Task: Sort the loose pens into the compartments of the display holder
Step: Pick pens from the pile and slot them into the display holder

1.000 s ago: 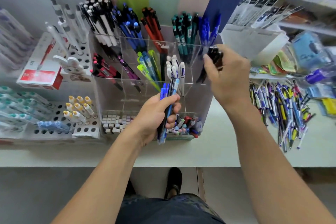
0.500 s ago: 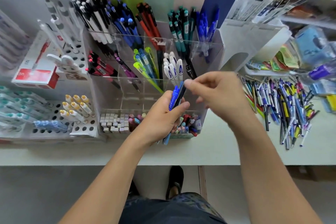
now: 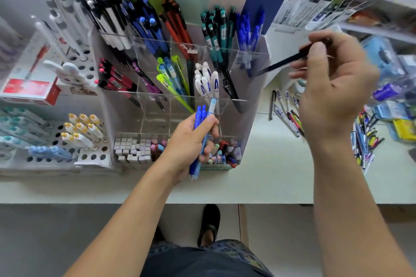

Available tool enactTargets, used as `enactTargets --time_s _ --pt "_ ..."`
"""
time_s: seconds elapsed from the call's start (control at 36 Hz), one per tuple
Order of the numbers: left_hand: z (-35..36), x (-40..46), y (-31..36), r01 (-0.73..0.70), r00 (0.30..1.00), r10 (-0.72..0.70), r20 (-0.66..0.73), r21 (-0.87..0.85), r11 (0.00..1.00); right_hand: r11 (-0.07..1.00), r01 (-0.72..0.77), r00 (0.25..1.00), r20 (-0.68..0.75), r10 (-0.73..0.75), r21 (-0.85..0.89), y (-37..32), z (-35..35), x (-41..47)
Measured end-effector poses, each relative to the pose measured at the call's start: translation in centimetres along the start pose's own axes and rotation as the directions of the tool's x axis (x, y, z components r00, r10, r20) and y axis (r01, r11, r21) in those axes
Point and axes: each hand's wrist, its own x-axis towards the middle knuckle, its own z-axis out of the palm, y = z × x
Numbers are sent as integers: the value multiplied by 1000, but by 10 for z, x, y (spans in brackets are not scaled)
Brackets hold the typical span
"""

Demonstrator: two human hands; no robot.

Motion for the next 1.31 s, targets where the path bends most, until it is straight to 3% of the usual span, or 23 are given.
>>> enactTargets --time_s 0.11,0.33,0.42,0.5,0.56,0.69,0.83,0.97,1.08,1.22,1.31 --pt "1 1 1 12 999 -13 -29 -59 998 926 207 960 247 -131 -315 23 31 2" --pt "-5 -2 7 -29 985 12 -170 -99 995 900 163 925 381 3 -404 44 61 -11" --pt "-9 -2 9 -45 985 27 -170 -108 993 928 81 906 415 82 -363 44 63 -13" --pt "-15 -2 10 -52 993 37 -109 -135 990 950 -1 942 318 105 -311 33 56 -16" --pt "-18 -4 12 -55 997 48 -52 -158 986 976 -128 944 280 174 -177 21 55 -22" --pt "-23 -8 16 -70 996 78 54 -145 987 857 -510 692 555 462 -77 6 76 -47" --pt "-35 -12 22 -45 997 51 52 -120 992 769 -636 649 587 484 68 11 81 -45" --pt "-47 -15 22 -28 996 32 78 -51 998 738 -652 665 598 448 172 12 80 -44" --pt "-51 -16 22 -65 997 66 49 -25 998 640 -727 633 605 483 250 6 85 -48" --pt "-55 -16 25 -116 991 119 -53 52 992 733 -617 728 561 393 286 4 93 -58" --pt "-55 -16 32 -135 987 134 -88 1 991 687 -638 732 549 403 348 0 94 -58"
